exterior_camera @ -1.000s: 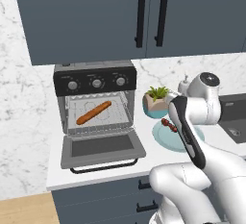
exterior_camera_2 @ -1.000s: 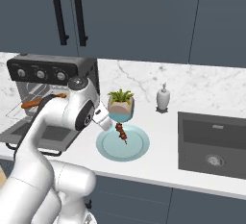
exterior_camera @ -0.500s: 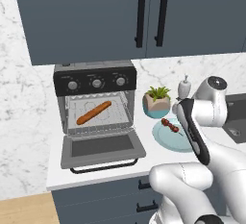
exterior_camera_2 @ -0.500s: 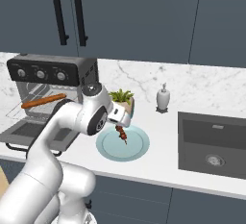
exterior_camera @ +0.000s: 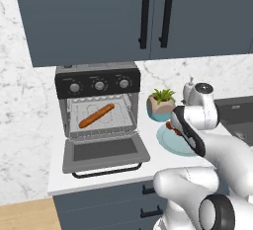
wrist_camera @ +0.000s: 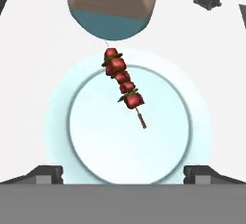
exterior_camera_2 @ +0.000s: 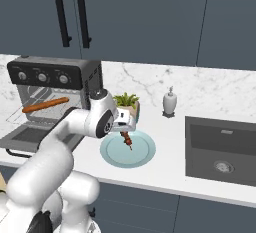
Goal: Pick up the kebab skewer and baguette bread, and place them inside the toaster oven. Close the toaster oven door and start by setting the timer.
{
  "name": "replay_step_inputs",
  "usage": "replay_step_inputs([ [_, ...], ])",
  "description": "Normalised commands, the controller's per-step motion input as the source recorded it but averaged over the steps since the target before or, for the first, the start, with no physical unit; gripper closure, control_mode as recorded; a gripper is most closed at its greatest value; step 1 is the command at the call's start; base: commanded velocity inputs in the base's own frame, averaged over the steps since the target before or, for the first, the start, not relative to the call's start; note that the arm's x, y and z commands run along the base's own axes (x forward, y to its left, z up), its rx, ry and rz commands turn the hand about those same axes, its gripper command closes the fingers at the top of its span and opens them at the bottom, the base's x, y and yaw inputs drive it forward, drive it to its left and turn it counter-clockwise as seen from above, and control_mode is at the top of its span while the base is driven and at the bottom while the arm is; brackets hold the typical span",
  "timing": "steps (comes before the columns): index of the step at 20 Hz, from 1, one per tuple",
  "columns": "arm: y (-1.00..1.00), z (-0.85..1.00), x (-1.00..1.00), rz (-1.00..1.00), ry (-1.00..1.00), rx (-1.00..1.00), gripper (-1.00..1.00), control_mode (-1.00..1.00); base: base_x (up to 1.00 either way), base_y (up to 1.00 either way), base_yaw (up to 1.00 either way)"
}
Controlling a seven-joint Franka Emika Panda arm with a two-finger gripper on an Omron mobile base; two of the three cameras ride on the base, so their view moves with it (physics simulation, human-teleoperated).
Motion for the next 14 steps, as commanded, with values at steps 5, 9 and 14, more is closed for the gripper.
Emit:
replay_step_inputs([
  [5, -0.02, -0.2, 0.5, 0.23, 0.21, 0.0, -1.0, -1.0, 0.0, 0.0, 0.0],
  [9, -0.08, -0.26, 0.17, 0.18, 0.21, 0.0, -1.0, -1.0, 0.0, 0.0, 0.0],
  [14, -0.29, -0.2, 0.11, 0.0, 0.08, 0.0, -1.0, -1.0, 0.0, 0.0, 0.0],
])
